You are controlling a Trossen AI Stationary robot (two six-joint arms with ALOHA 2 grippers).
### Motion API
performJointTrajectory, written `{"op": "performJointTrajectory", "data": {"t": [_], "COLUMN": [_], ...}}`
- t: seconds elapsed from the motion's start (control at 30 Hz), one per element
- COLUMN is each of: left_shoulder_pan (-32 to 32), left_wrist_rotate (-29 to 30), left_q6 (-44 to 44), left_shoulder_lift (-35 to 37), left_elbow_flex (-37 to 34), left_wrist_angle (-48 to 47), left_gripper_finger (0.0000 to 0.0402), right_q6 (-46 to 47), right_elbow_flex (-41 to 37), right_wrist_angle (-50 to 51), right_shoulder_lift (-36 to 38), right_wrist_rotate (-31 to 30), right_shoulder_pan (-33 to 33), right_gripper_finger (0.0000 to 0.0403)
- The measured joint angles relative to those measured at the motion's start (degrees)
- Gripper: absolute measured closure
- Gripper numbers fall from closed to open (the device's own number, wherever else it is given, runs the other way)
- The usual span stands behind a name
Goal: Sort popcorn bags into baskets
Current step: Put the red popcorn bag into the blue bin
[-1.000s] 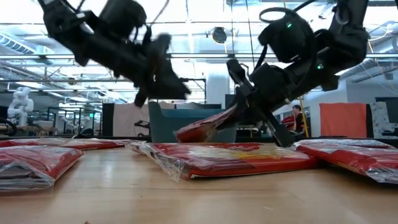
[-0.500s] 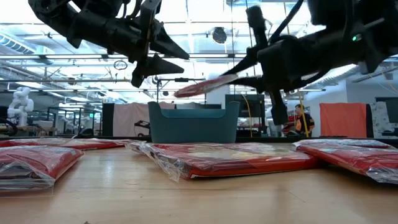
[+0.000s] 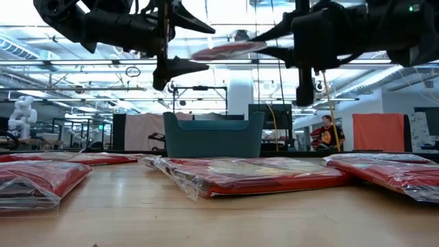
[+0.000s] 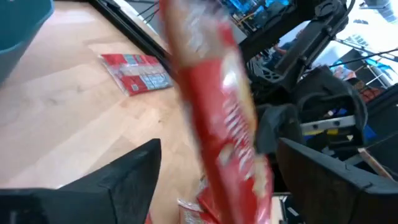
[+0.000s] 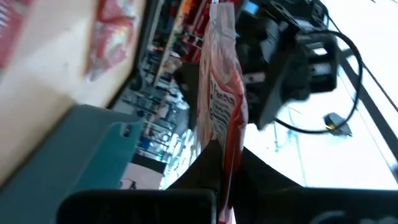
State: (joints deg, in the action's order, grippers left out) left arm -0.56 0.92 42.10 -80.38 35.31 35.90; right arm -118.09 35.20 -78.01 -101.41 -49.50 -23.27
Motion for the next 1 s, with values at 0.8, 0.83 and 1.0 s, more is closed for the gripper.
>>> {"op": "performJointTrajectory", "data": {"t": [0.8, 0.83, 1.0], "left_shoulder_pan": [0.57, 0.73, 1.12], "left_wrist_rotate": [-0.62, -0.64, -0.62], "left_q6": [0.34, 0.17, 0.01], "left_shoulder_lift": [-1.03, -1.09, -2.03], "left_elbow_flex": [0.00, 0.00, 0.00], "left_wrist_angle": [5.18, 4.92, 5.43], "left_gripper_finger": [0.0218, 0.0221, 0.0233], "right_q6": [0.17, 0.16, 0.38], "right_elbow_flex": [0.07, 0.07, 0.09], "right_wrist_angle": [0.68, 0.69, 0.74], "right_shoulder_lift": [0.09, 0.09, 0.09], "right_wrist_rotate": [6.72, 7.21, 9.23], "right_shoulder_pan": [3.70, 3.84, 4.80], "right_gripper_finger": [0.0400, 0.0400, 0.0398]}}
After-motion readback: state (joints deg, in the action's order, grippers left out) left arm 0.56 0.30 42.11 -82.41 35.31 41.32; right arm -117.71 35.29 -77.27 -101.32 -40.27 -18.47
